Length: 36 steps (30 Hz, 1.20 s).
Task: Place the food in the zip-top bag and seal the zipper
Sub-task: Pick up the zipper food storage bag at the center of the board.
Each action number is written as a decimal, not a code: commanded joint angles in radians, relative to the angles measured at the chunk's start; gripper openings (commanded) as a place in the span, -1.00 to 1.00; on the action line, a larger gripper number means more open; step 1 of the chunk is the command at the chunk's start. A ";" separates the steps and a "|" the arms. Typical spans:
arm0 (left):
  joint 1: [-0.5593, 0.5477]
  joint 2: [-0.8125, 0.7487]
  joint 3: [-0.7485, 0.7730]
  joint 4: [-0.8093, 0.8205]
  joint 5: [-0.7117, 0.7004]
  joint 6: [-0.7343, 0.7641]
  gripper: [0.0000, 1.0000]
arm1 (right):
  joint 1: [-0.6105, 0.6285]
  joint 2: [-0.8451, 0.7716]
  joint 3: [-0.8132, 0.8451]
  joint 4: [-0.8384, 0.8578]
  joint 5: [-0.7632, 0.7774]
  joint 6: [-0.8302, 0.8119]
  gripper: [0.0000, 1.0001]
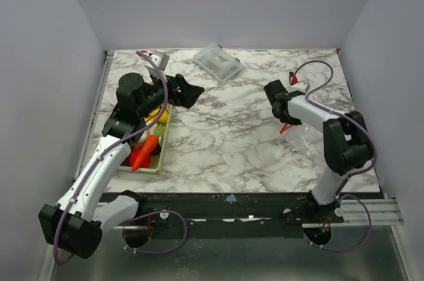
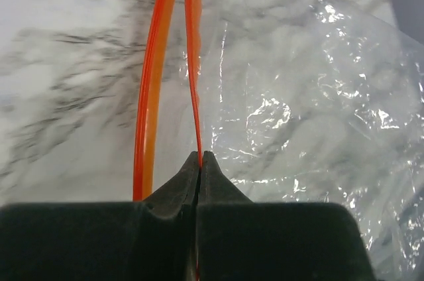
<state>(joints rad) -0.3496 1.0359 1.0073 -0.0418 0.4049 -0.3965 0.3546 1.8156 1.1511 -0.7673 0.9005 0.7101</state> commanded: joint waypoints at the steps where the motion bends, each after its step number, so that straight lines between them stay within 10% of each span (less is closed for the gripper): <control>1: -0.011 0.014 0.010 0.036 0.057 -0.036 0.97 | 0.046 -0.143 -0.062 0.267 -0.334 -0.194 -0.99; 12: -0.029 0.089 0.013 0.014 0.065 -0.139 0.90 | 0.251 -0.396 -0.226 0.425 -0.718 -0.224 -0.99; 32: -0.082 0.317 0.070 -0.149 0.064 -0.288 0.64 | 0.486 -0.434 -0.211 0.669 -0.562 -0.015 -0.99; 36: -0.093 0.341 0.074 -0.170 0.043 -0.292 0.25 | 0.501 -0.424 -0.197 0.686 -0.527 -0.003 -0.99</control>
<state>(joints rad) -0.4278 1.3636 1.0409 -0.1703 0.4614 -0.6804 0.8425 1.3808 0.9176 -0.1165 0.3019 0.6846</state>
